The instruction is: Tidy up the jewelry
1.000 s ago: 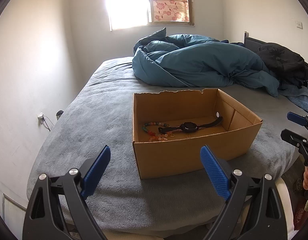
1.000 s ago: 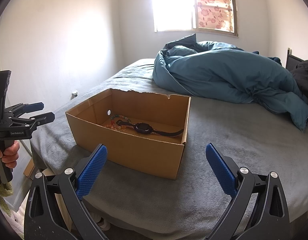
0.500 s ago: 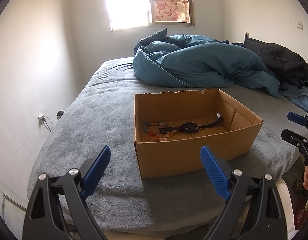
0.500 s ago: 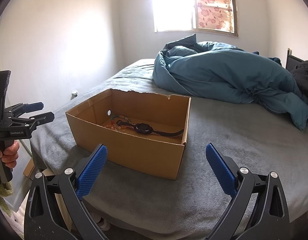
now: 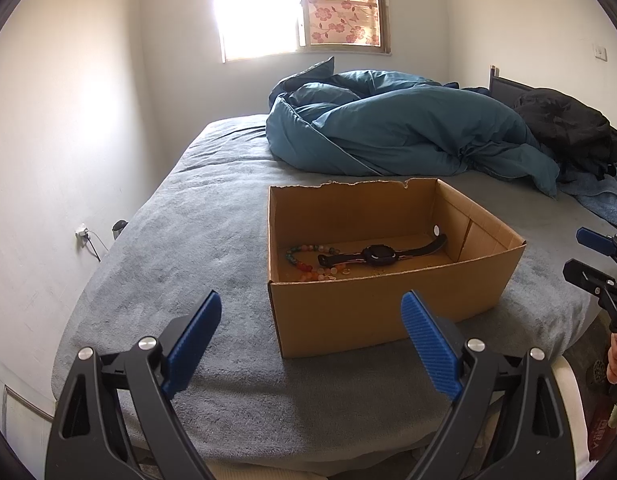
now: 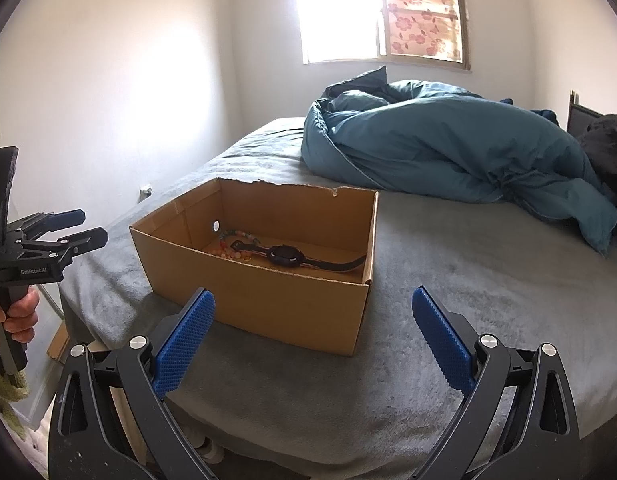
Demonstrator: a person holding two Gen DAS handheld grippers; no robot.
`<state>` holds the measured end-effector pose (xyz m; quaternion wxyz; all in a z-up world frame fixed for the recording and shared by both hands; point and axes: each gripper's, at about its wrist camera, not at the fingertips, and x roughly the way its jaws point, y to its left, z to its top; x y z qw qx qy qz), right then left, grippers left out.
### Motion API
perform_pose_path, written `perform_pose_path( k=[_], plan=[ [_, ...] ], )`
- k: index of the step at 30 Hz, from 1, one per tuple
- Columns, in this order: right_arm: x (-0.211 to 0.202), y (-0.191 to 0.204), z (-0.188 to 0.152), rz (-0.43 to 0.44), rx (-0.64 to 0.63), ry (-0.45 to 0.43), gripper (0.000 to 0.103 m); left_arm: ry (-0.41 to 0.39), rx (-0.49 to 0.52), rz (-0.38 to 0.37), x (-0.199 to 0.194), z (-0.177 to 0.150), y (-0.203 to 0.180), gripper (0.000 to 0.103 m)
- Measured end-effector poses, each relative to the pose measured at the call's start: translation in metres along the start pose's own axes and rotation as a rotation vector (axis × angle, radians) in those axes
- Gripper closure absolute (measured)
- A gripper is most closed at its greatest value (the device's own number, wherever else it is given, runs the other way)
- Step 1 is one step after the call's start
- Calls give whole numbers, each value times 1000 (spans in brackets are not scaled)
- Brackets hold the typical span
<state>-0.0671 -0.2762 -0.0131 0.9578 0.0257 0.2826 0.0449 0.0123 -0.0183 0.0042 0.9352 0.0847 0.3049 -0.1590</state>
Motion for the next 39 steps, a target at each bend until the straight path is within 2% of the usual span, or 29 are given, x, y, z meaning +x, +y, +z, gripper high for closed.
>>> perform_pose_path(
  k=[22, 28, 32, 35, 39],
  plan=[
    [-5, -3, -3, -8, 20, -10, 8, -1, -5, 22, -3, -2, 2, 14],
    [-7, -4, -3, -22, 40, -15, 8, 18, -60, 97, -9, -7, 8, 14],
    [-6, -7, -4, -44, 61, -7, 8, 36, -123, 182, -15, -13, 13, 14],
    [-9, -14, -6, -63, 92, -6, 8, 46, -173, 216, -21, -18, 20, 14],
    [-15, -24, -7, -69, 124, -15, 8, 41, -180, 231, -27, -21, 20, 14]
  ],
)
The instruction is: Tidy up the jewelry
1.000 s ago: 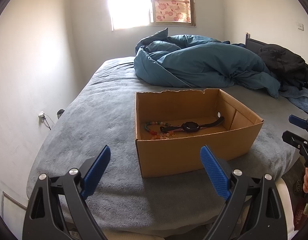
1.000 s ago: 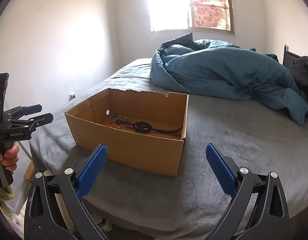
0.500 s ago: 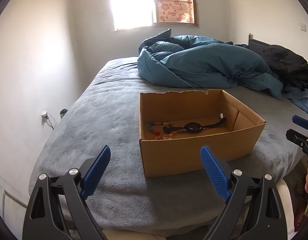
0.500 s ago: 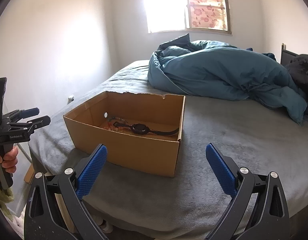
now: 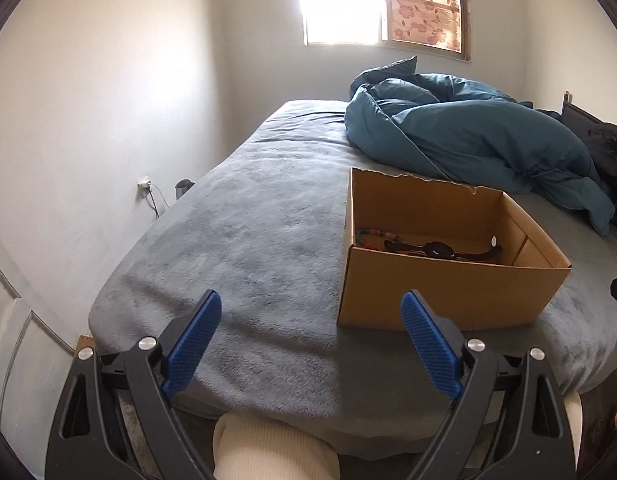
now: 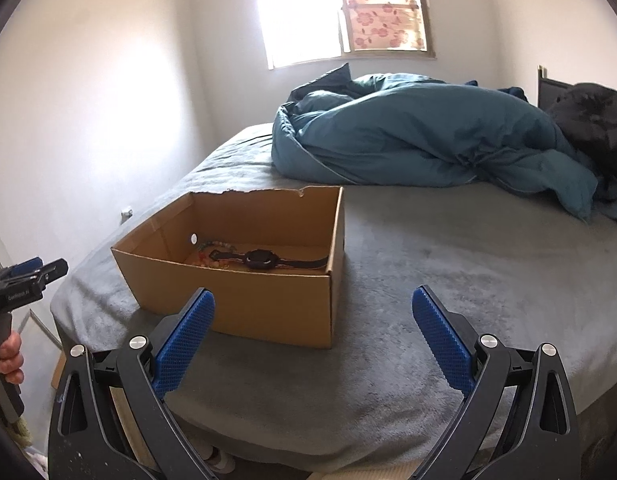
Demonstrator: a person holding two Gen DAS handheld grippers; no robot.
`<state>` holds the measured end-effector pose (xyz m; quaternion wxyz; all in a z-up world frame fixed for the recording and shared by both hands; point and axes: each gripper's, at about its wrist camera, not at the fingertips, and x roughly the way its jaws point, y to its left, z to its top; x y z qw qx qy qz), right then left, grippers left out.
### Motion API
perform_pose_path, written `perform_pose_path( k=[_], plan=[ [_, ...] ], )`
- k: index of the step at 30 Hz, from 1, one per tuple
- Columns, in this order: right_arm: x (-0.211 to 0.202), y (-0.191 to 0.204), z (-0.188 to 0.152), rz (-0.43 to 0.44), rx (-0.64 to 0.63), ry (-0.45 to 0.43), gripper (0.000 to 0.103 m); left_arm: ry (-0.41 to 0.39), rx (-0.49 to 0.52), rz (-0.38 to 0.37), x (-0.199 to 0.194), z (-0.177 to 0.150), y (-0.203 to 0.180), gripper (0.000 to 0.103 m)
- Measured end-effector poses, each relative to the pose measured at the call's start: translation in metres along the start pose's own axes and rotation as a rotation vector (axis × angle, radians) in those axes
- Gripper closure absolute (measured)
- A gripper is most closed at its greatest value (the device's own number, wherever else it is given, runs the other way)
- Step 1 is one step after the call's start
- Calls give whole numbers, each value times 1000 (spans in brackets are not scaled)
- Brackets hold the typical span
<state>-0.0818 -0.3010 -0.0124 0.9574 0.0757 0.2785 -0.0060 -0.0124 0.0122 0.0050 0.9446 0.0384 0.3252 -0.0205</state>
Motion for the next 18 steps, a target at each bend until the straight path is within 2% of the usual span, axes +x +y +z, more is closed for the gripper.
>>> perform_pose_path(
  k=[18],
  plan=[
    [-28, -30, -8, -60, 14, -27, 8, -21, -6, 21, -14, 1, -1, 14]
  ],
)
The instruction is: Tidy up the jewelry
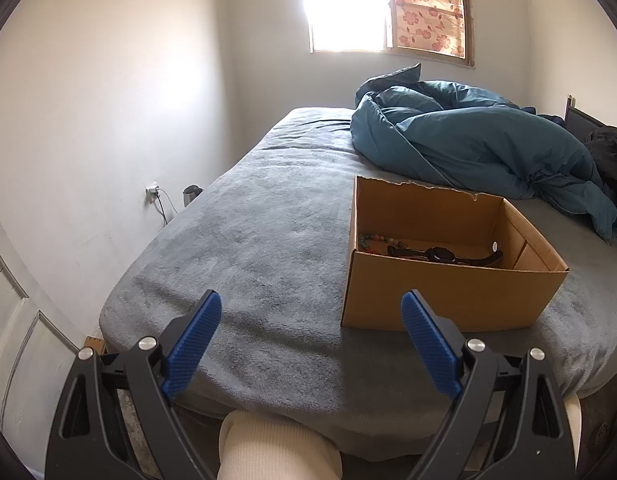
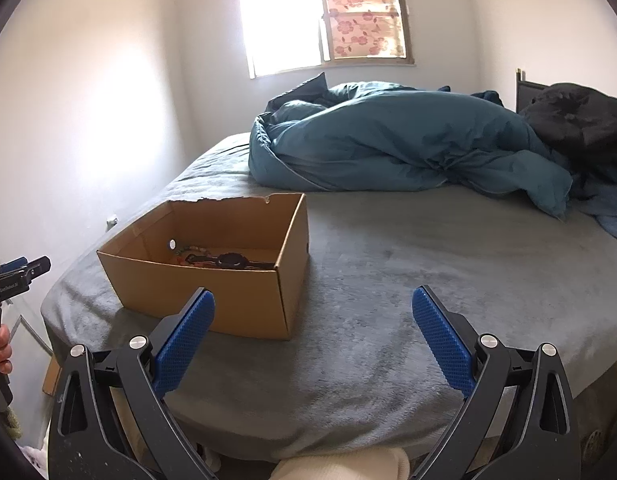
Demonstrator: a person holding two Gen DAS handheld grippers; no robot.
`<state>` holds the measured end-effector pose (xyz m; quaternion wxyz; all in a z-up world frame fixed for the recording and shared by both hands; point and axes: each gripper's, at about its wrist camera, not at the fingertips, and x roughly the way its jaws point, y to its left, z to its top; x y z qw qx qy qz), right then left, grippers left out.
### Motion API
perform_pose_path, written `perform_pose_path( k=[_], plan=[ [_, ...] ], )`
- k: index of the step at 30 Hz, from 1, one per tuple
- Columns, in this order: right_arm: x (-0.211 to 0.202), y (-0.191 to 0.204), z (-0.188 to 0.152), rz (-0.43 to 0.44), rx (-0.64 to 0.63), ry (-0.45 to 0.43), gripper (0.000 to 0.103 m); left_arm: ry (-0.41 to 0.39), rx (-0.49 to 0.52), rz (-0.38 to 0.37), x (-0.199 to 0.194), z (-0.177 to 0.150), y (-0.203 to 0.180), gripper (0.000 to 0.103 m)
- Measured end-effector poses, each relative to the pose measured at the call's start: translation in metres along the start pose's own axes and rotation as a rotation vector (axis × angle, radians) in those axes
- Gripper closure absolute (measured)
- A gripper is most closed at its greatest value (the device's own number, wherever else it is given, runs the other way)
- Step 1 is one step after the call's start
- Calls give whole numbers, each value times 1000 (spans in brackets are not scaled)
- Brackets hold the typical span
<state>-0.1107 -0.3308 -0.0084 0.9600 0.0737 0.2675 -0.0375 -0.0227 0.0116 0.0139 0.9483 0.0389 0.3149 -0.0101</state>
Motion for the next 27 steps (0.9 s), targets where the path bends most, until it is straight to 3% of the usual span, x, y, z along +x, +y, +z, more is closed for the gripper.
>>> perform_pose_path(
  k=[27],
  plan=[
    [1, 6, -1, 16, 1, 4, 8, -4, 9, -33, -6, 6, -7, 14]
  ],
)
